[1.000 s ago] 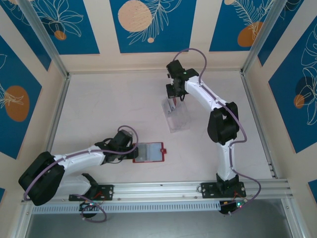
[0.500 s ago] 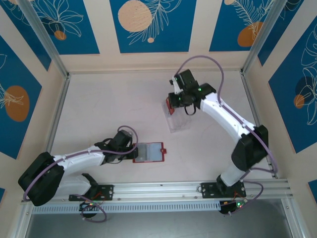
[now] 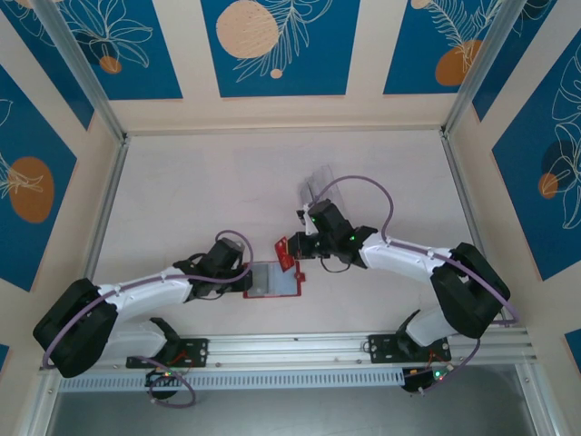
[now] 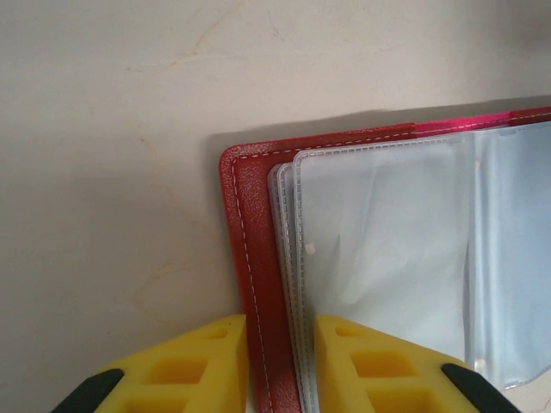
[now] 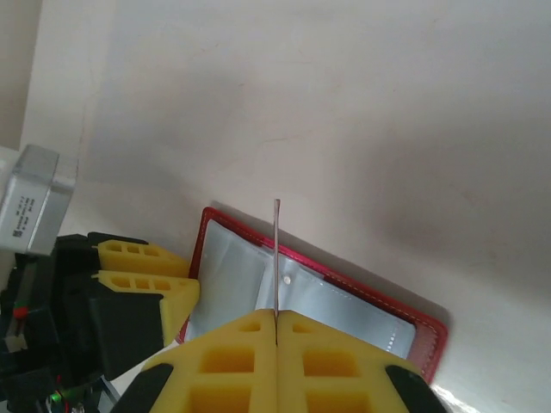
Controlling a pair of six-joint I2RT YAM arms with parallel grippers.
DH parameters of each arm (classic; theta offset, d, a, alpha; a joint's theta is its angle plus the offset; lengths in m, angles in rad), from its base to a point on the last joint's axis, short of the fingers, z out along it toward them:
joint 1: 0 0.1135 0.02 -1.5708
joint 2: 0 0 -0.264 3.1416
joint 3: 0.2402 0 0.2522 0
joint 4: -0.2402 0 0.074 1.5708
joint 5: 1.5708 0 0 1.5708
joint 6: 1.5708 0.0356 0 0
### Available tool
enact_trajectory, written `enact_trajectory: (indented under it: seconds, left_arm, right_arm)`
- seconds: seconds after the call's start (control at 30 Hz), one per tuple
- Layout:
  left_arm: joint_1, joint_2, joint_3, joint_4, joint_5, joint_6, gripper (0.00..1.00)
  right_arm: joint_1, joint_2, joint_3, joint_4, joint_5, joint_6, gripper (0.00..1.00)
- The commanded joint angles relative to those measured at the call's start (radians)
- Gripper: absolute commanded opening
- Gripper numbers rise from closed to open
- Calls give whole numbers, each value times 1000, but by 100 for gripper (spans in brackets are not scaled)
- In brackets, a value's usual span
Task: Put the credit cards into the card holder
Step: Insert the credit card into the card slot.
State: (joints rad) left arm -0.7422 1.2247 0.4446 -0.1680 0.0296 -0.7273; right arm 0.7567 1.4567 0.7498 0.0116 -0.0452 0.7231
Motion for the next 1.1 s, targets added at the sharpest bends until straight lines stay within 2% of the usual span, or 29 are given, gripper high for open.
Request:
enact_trajectory:
  seconds: [0.0,0.23,0.63,1.07]
  left_arm:
    - [-14,15,-27,-79,-13,18,24]
    - [-16,31,-26,-71,-11,16,23]
    - [-19,33,-21,-78,-14,14,22]
    - [-21,37,-20,-78,-14,14,22]
  right_arm:
    - [37,-13,-62,253,16,121,0]
    - [104,39,-139,417,52,209,0]
    - [138,56,-185,429,171,234,0]
    - [154,108,-196,456,202,279,0]
